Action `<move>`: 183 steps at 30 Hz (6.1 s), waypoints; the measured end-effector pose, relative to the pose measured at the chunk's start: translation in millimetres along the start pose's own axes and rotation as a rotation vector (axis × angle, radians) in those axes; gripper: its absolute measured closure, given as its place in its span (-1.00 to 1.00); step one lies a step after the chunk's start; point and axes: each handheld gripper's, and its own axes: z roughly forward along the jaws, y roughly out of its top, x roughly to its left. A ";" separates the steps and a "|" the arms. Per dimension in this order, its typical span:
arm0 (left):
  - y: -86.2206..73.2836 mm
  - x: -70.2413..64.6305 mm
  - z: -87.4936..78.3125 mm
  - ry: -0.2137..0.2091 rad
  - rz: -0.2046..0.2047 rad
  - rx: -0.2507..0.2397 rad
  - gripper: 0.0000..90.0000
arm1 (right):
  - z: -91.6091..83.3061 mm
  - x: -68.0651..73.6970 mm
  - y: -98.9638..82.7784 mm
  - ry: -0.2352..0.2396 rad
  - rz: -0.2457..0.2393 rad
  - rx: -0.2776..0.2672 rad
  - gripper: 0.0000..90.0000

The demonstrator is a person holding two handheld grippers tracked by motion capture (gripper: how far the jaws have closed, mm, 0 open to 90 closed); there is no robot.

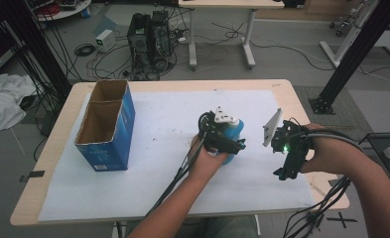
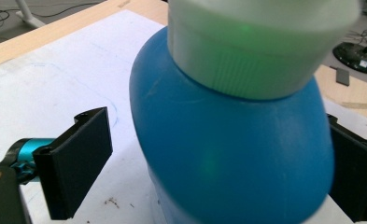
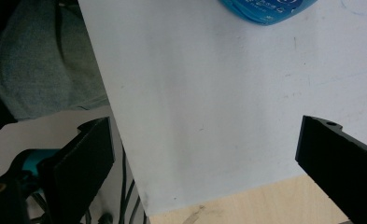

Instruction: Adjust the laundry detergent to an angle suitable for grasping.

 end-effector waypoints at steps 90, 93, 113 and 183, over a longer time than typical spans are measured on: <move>1.0 -15.0 6.1 0.153 0.132 -0.027 -0.01 | 7.7 -0.1 -6.2 0.027 -0.001 0.019 -0.92; 2.1 -12.5 3.5 0.159 0.141 -0.023 0.00 | 8.0 -0.4 -6.8 0.027 0.007 0.024 -0.92; 8.7 16.1 -27.7 -0.055 0.130 -0.053 0.00 | 5.7 -0.1 0.7 0.020 -0.006 0.014 -0.92; -16.7 114.5 -53.4 -0.529 0.386 -0.022 0.00 | 15.6 7.9 24.2 0.042 -0.048 0.026 -0.92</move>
